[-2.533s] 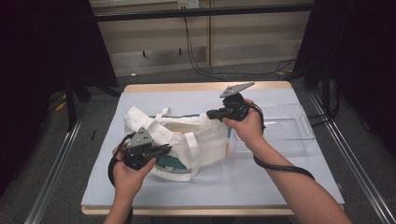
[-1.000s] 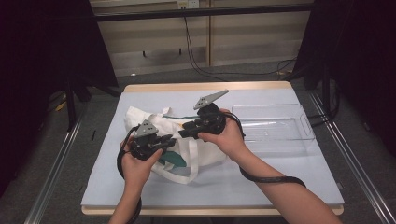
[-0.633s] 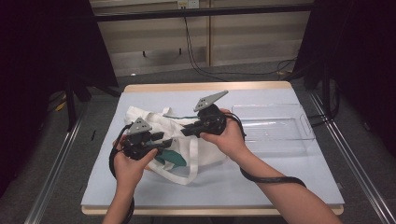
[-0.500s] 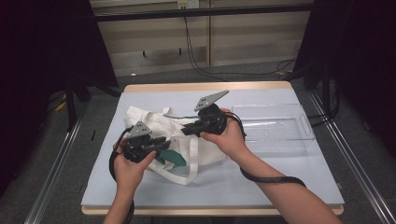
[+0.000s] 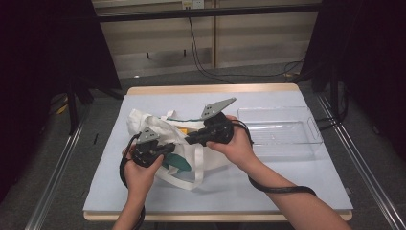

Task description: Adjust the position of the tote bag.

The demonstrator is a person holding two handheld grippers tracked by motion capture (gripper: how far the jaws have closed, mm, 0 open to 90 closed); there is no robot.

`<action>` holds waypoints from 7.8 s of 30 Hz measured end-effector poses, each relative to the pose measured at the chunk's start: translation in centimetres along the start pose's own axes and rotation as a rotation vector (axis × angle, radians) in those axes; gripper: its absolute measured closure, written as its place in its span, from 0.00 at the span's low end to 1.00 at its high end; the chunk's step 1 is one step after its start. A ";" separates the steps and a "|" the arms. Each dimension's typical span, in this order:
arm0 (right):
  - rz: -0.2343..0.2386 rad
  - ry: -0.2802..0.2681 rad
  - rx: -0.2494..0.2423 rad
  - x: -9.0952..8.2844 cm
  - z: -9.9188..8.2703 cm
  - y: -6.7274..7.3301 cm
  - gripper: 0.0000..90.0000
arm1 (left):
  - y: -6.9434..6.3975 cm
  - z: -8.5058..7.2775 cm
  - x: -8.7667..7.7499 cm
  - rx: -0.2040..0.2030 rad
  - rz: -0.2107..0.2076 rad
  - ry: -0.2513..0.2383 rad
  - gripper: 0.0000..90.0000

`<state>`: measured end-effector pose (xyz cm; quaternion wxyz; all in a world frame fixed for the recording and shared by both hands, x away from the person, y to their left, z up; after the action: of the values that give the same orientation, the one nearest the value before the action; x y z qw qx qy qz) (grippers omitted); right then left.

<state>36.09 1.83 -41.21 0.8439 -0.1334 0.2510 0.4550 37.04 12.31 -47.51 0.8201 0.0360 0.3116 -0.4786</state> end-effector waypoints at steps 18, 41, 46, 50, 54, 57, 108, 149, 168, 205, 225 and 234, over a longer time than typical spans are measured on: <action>0.033 0.036 -0.016 1.4 -2.2 1.1 0.93 | -0.4 1.0 -2.4 -0.013 -0.030 -0.031 0.87; 0.032 0.051 -0.059 2.4 -3.7 1.4 0.93 | -0.6 4.6 -2.5 -0.054 -0.017 -0.078 0.48; 0.031 0.054 -0.069 2.4 -3.8 1.5 0.93 | -0.8 5.1 -2.3 -0.049 0.002 -0.076 0.44; 0.022 0.056 -0.090 2.5 -3.8 1.6 0.93 | -0.7 5.1 -2.0 -0.036 0.019 -0.053 0.42; 0.020 0.055 -0.105 2.4 -3.8 1.8 0.93 | -0.8 5.2 -1.9 -0.010 0.032 -0.057 0.41; 0.023 0.057 -0.112 2.5 -3.9 1.7 0.93 | -1.0 5.6 -2.1 -0.006 0.032 -0.069 0.41; -0.044 -0.004 -0.010 0.5 -1.2 -2.3 0.56 | 0.0 4.0 -2.0 -0.024 -0.006 0.049 0.97; -0.320 0.141 -0.048 2.8 -3.9 -9.8 0.76 | -1.4 -2.0 -1.0 -0.088 -0.080 0.115 1.00; -0.279 0.094 -0.007 2.2 -2.4 -10.3 0.81 | -1.4 -2.7 -1.0 -0.098 -0.098 0.099 1.00; -0.313 0.181 0.177 2.9 -4.5 -13.1 0.90 | -1.6 -4.0 -0.6 -0.097 -0.118 0.151 1.00; -0.329 0.167 0.148 3.1 -4.9 -13.1 0.90 | -1.8 -2.3 -1.7 -0.085 -0.110 0.098 1.00; -0.336 0.164 0.131 2.8 -4.7 -12.9 0.90 | -1.2 -0.3 -2.0 -0.062 -0.063 0.070 1.00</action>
<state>46.72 -5.41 -46.78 0.8915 -0.1548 0.3223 0.2782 35.22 13.25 -46.34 0.7939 0.0172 0.3558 -0.4927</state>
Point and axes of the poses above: each handheld gripper's, and its own axes: x roughly forward along the jaws, z roughly out of its top, y roughly to its left, the point moved 10 cm from there along x, roughly forward along the jaws, and after that the axes turned 14 degrees about -z, right-handed, at the moved point
